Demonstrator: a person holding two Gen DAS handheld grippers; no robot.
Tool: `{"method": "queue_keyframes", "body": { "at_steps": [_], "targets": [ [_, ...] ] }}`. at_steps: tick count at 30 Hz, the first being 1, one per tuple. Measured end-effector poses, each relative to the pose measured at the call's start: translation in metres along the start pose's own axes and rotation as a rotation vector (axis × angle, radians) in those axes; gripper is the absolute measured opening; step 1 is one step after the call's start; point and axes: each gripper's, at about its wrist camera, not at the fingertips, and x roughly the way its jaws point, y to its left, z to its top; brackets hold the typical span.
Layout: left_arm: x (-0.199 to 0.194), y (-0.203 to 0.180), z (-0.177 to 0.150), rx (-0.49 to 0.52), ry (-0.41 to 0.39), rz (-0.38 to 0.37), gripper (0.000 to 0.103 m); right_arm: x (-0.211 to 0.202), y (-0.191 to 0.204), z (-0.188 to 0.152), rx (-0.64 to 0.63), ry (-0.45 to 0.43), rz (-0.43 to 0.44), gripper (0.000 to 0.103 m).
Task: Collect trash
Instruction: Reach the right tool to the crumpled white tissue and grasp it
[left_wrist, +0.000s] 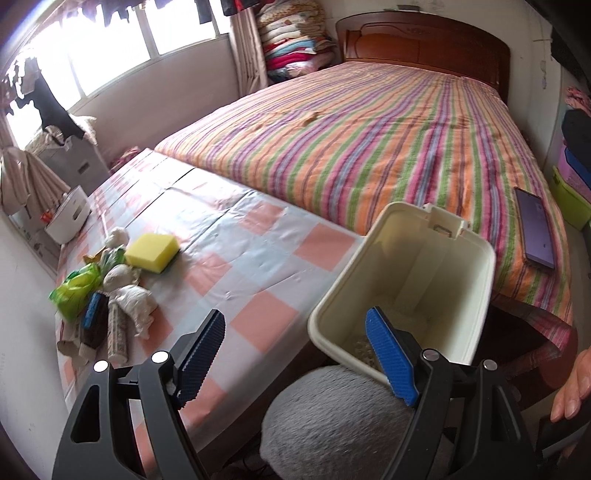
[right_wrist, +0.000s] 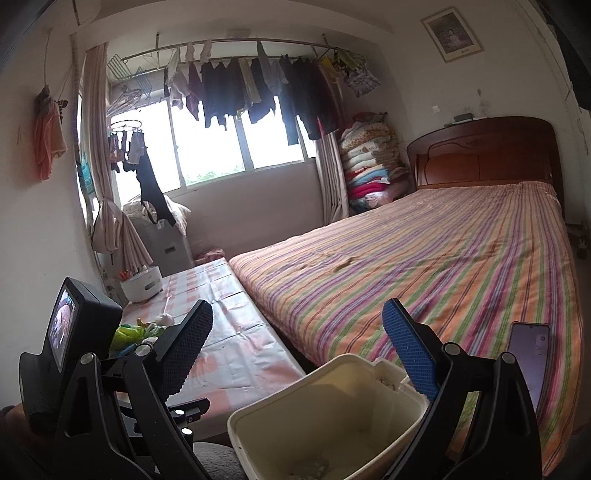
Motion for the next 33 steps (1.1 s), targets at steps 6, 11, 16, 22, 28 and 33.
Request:
{"method": "queue_keyframes", "body": {
  "at_steps": [6, 11, 16, 22, 28, 33],
  "targets": [
    [-0.001, 0.032, -0.018, -0.066, 0.015, 0.043, 0.077, 0.020, 0.033, -0.003, -0.039, 0.043, 0.085, 0.092],
    [-0.002, 0.064, -0.038, -0.125, 0.034, 0.090, 0.077, 0.043, 0.060, -0.009, -0.060, 0.106, 0.155, 0.092],
    [-0.002, 0.095, -0.059, -0.186, 0.052, 0.136, 0.077, 0.069, 0.089, -0.016, -0.077, 0.172, 0.229, 0.092],
    [-0.004, 0.137, -0.084, -0.281, 0.070, 0.181, 0.077, 0.104, 0.134, -0.030, -0.121, 0.280, 0.343, 0.096],
    [-0.010, 0.178, -0.110, -0.384, 0.078, 0.222, 0.077, 0.140, 0.179, -0.051, -0.155, 0.384, 0.435, 0.096],
    [-0.013, 0.204, -0.126, -0.447, 0.088, 0.251, 0.077, 0.172, 0.219, -0.064, -0.214, 0.468, 0.525, 0.096]
  ]
}}
